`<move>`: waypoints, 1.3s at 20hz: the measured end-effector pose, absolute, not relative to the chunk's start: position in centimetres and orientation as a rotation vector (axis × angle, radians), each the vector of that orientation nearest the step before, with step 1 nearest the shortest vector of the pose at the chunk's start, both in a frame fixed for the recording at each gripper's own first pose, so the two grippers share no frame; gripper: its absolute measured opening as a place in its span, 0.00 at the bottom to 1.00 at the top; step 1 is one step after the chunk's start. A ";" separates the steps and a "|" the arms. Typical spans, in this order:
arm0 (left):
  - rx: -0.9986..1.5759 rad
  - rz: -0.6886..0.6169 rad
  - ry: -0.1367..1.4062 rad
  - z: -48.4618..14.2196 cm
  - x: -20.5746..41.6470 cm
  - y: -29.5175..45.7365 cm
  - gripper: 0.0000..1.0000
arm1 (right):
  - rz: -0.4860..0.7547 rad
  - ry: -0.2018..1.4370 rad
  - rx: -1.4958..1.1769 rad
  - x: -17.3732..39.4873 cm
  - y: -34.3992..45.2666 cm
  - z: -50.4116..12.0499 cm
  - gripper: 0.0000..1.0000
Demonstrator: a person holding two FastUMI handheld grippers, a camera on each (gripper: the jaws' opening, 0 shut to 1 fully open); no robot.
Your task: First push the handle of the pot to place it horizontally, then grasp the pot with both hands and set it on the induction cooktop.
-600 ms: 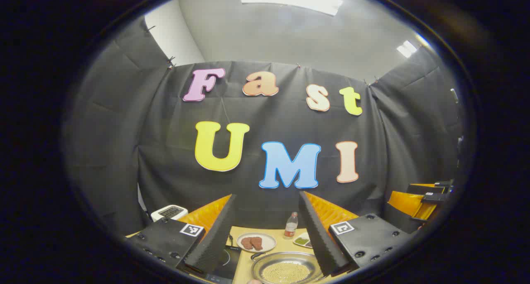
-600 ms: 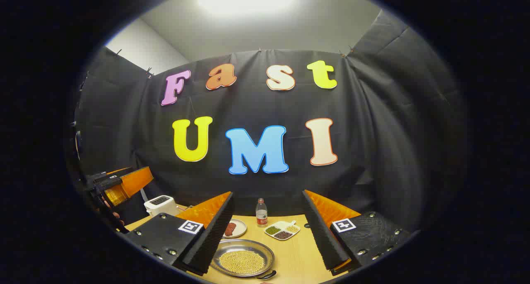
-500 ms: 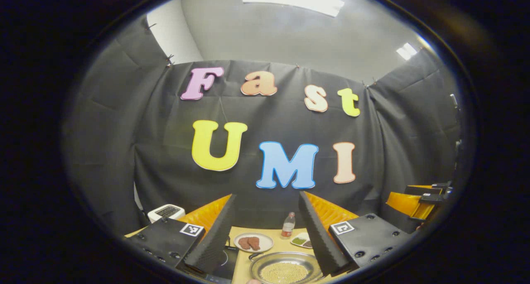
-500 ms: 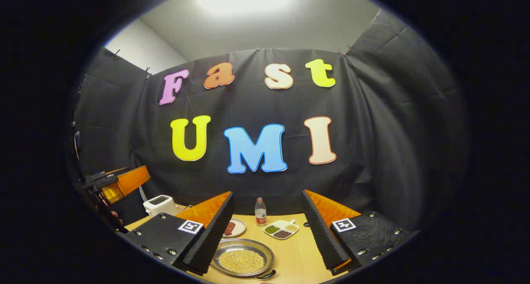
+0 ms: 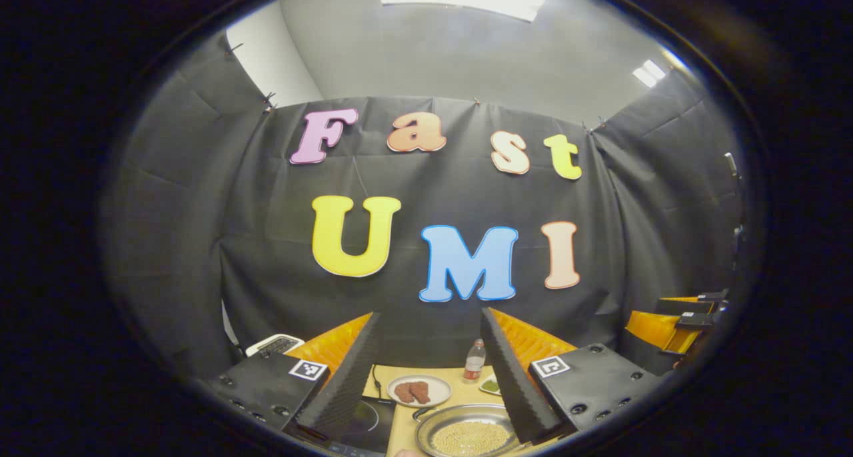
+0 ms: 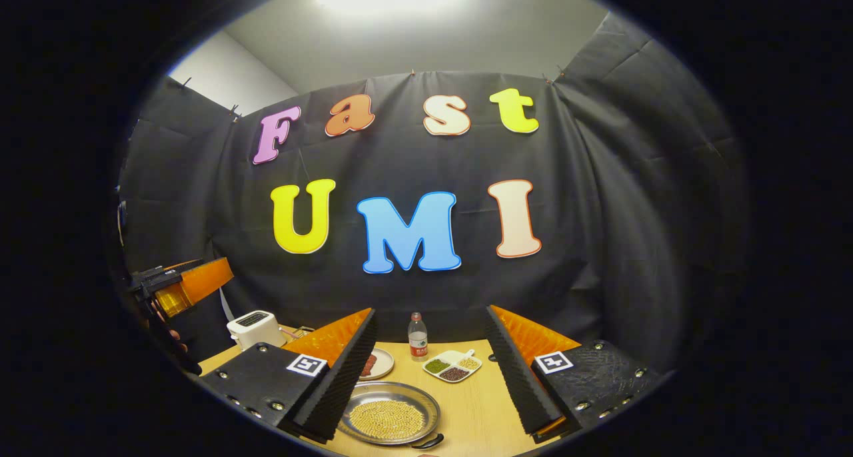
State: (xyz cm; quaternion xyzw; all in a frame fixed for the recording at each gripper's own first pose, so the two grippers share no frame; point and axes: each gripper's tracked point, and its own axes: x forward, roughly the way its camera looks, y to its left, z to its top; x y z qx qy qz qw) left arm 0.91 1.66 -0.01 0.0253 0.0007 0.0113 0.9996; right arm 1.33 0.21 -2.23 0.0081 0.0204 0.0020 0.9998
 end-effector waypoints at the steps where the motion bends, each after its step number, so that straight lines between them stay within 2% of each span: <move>1: 0.047 0.022 0.003 -0.1 1.0 1.6 0.98 | 0.008 0.047 0.022 1.4 0.5 -2.4 0.98; 7: 0.054 -0.021 -0.017 1.0 0.3 1.8 0.99 | -0.042 0.031 0.003 1.7 1.7 -2.3 0.98; 14: 0.054 0.011 -0.022 0.4 0.0 5.0 0.95 | -0.031 0.031 -0.021 1.8 4.3 -3.3 0.98; 15: 0.048 0.013 -0.010 0.0 0.2 5.6 0.99 | -0.024 0.045 -0.026 1.8 4.6 -4.2 0.98; 16: 0.047 0.017 -0.004 -0.2 0.3 6.1 0.95 | -0.021 0.064 -0.031 1.9 4.8 -5.1 0.98; 19: 0.049 0.029 0.012 -0.9 0.2 7.3 0.95 | -0.015 0.157 -0.034 2.3 5.1 -8.6 0.98; 20: 0.048 0.029 0.019 -1.1 0.1 7.4 0.99 | -0.009 0.193 -0.034 2.4 5.2 -9.7 0.98; 23: 0.051 0.029 0.051 -2.4 -0.1 7.9 0.95 | 0.009 0.282 -0.040 2.4 5.8 -12.8 0.98; 24: 0.053 0.030 0.063 -2.8 -0.1 8.1 0.99 | 0.014 0.311 -0.046 2.3 5.9 -14.0 0.98; 26: 0.049 0.034 0.084 -3.8 -0.1 8.4 0.99 | 0.031 0.372 -0.045 2.0 6.2 -16.3 0.98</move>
